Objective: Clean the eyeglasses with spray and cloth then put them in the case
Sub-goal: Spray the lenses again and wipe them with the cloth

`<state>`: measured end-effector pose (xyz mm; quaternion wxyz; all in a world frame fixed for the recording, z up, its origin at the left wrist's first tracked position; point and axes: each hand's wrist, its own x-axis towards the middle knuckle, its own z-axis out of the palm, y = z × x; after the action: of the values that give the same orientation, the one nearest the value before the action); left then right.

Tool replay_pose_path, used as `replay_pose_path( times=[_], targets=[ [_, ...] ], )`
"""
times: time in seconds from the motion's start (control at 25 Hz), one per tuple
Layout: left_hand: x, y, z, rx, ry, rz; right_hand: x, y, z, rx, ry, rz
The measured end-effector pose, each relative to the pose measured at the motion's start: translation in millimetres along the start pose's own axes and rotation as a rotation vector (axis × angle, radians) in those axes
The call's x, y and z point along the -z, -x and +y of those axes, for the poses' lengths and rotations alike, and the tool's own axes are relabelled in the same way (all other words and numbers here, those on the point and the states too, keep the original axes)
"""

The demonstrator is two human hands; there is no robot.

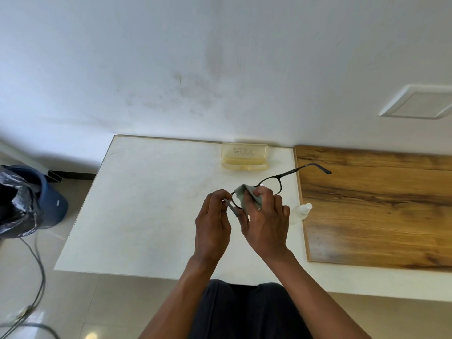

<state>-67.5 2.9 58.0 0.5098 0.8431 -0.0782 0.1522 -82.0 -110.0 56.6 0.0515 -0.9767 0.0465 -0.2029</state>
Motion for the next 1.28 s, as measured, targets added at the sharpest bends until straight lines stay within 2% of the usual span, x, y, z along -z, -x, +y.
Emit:
replay_pose_path(
  times=[0.32,0.44,0.56,0.72,0.88,1.12,1.28],
  targets=[
    [-1.9,1.3,-1.5,-0.006,0.002,0.026,3.8,-0.9,3.4,0.039,-0.216,0.005],
    [-3.2,1.0,-3.3,0.012,-0.001,0.023,3.0,-1.4,7.3,0.055,-0.164,0.054],
    [-2.8,0.6,-4.8,0.006,-0.005,0.016,0.8,0.4,12.3,0.11,-0.003,0.11],
    [-1.9,1.3,-4.5,-0.009,-0.002,0.007,-1.0,1.4,11.6,0.106,0.102,0.067],
    [-2.8,3.1,-3.5,-0.017,0.002,0.009,-0.5,-0.1,7.9,0.094,0.057,-0.001],
    [-2.9,5.5,-2.4,-0.001,0.007,0.02,4.3,-2.2,8.1,0.101,-0.143,0.003],
    [-2.5,6.5,-1.8,0.005,0.003,0.011,4.7,-1.1,10.7,0.102,-0.096,0.008]
  ],
)
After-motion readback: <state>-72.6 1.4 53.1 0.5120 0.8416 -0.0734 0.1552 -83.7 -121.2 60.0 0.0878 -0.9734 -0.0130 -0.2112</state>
